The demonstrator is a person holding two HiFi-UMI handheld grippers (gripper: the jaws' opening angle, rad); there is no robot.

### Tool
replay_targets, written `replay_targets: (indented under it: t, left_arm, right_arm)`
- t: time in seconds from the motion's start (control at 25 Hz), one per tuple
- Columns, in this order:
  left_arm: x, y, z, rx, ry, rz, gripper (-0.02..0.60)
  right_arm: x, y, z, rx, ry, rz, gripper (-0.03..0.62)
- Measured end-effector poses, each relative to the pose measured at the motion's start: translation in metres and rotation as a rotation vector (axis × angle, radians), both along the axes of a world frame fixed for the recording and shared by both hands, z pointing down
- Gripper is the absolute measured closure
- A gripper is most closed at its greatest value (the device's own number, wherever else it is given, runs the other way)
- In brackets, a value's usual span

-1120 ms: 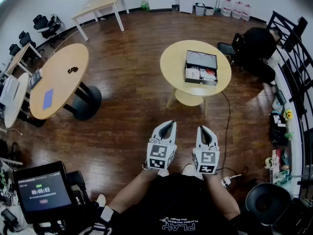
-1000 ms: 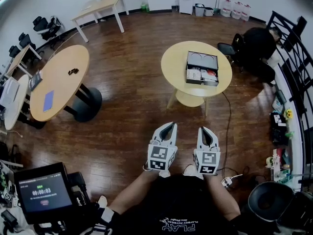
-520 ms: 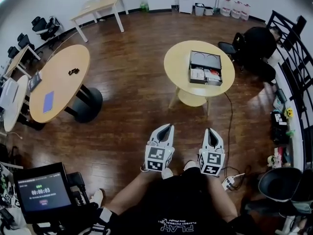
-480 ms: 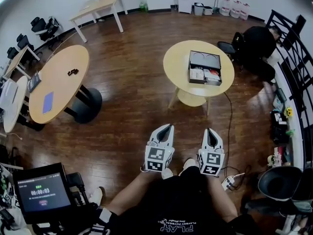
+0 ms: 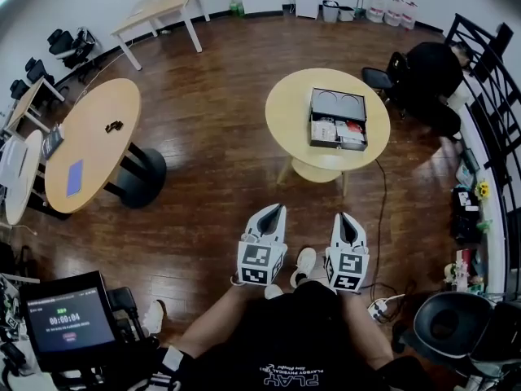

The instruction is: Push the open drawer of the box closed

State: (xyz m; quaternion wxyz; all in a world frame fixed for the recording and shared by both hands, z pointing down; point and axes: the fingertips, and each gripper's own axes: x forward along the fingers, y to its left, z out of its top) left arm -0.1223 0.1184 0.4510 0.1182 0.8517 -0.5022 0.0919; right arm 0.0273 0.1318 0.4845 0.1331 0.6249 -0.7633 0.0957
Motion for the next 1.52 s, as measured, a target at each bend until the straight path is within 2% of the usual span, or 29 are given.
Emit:
replay_targets:
  t: [0.4, 0.64, 0.84, 1.24, 1.52]
  left_arm:
    - [0.032, -0.063, 0.007, -0.027, -0.018, -0.021, 0.584]
    - [0.061, -0.131, 0.020, -0.051, -0.018, -0.064, 0.584]
    - [0.057, -0.130, 0.020, -0.053, -0.017, -0.073, 0.584]
    - [0.079, -0.155, 0.019, -0.060, -0.052, -0.060, 0.584]
    - [0.069, -0.178, 0.031, -0.089, -0.073, -0.073, 0.584]
  right_arm:
    - [0.019, -0.076, 0.010, -0.030, -0.042, -0.046, 0.589]
    - [0.037, -0.138, 0.020, -0.054, -0.042, -0.125, 0.589]
    - [0.023, -0.136, 0.017, -0.050, -0.027, -0.162, 0.589]
    - [0.048, -0.153, 0.026, -0.077, -0.050, -0.137, 0.589]
    - [0.049, -0.176, 0.031, -0.090, -0.054, -0.129, 0.589]
